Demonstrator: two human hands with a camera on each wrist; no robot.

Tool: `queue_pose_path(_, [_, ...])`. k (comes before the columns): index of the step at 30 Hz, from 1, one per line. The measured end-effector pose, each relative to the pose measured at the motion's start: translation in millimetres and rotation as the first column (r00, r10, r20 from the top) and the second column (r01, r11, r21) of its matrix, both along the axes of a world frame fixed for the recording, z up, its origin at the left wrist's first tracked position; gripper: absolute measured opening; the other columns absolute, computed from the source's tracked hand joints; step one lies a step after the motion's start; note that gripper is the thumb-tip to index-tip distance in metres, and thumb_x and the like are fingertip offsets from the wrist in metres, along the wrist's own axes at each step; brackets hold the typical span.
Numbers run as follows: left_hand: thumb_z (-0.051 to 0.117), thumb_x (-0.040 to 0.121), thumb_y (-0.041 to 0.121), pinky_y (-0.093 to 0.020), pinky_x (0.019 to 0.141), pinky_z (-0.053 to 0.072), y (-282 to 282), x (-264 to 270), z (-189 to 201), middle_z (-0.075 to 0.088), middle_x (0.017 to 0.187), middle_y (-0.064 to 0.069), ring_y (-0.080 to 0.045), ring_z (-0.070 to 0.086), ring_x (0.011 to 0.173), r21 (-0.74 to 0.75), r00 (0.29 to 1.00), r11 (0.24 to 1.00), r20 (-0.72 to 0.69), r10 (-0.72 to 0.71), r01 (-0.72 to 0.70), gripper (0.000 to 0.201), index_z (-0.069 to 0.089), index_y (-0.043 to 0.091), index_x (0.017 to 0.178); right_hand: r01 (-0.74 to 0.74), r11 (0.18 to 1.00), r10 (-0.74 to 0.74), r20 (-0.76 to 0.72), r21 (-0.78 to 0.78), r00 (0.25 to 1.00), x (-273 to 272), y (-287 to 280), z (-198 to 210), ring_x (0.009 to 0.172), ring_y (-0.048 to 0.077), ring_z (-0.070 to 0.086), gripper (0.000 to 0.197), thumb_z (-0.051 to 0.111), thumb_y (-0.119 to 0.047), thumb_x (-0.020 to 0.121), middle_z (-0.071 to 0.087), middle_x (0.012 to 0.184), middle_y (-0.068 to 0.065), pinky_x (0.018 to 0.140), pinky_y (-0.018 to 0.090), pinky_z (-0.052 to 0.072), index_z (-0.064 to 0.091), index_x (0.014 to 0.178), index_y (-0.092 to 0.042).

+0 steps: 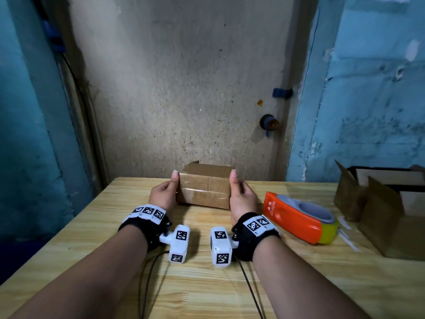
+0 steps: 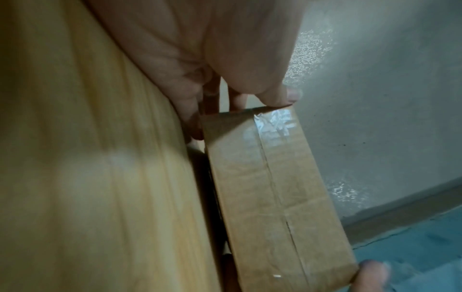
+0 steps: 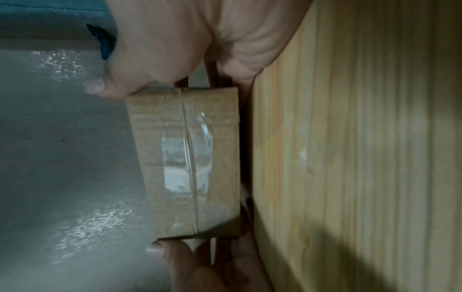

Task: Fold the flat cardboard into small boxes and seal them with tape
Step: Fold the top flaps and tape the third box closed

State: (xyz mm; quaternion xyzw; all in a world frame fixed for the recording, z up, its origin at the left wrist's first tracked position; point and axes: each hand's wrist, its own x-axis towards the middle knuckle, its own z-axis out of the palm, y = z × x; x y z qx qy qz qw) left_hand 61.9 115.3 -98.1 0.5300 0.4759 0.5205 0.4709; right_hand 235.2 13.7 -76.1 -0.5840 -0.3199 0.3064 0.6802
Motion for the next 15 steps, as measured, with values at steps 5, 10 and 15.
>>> queue_pose_path(5, [0.060,0.084,0.074,-0.036,0.083,0.057,-6.8,-4.4,0.8,0.070,0.068,-0.012,-0.025,0.065,0.073,-0.059,0.995,0.995,-0.055,0.081,-0.084,0.073,0.073,0.003,0.075,-0.051,0.987,0.067,0.103,-0.151,0.992,0.7,-12.3,8.2,0.091,0.019,0.061,0.067,0.049,-0.075,0.093,0.069,0.123,-0.001,0.080,0.030,0.047,0.063,0.140,-0.028])
queue_pose_path(10, [0.081,0.032,0.088,-0.044,0.092,0.057,6.5,-16.2,-11.2,0.079,0.083,-0.008,-0.032,0.075,0.087,-0.284,0.993,0.952,-0.017,0.118,-0.118,0.096,0.077,0.009,0.086,-0.086,0.929,0.201,0.294,-0.361,0.935,-2.8,-19.5,22.7,0.106,0.031,0.066,0.073,0.021,-0.066,0.106,0.070,0.125,0.013,0.085,0.037,0.052,0.061,0.142,-0.017])
queue_pose_path(15, [0.073,0.020,0.097,-0.041,0.086,0.059,-15.6,-15.6,-1.2,0.077,0.077,-0.008,-0.029,0.074,0.080,-0.349,0.987,0.925,-0.110,0.119,-0.151,0.106,0.076,0.010,0.081,-0.077,0.879,0.270,0.358,-0.470,0.894,0.7,-14.3,24.6,0.068,0.021,0.054,0.079,0.014,-0.065,0.107,0.061,0.082,0.008,0.057,0.029,0.036,0.062,0.137,-0.010])
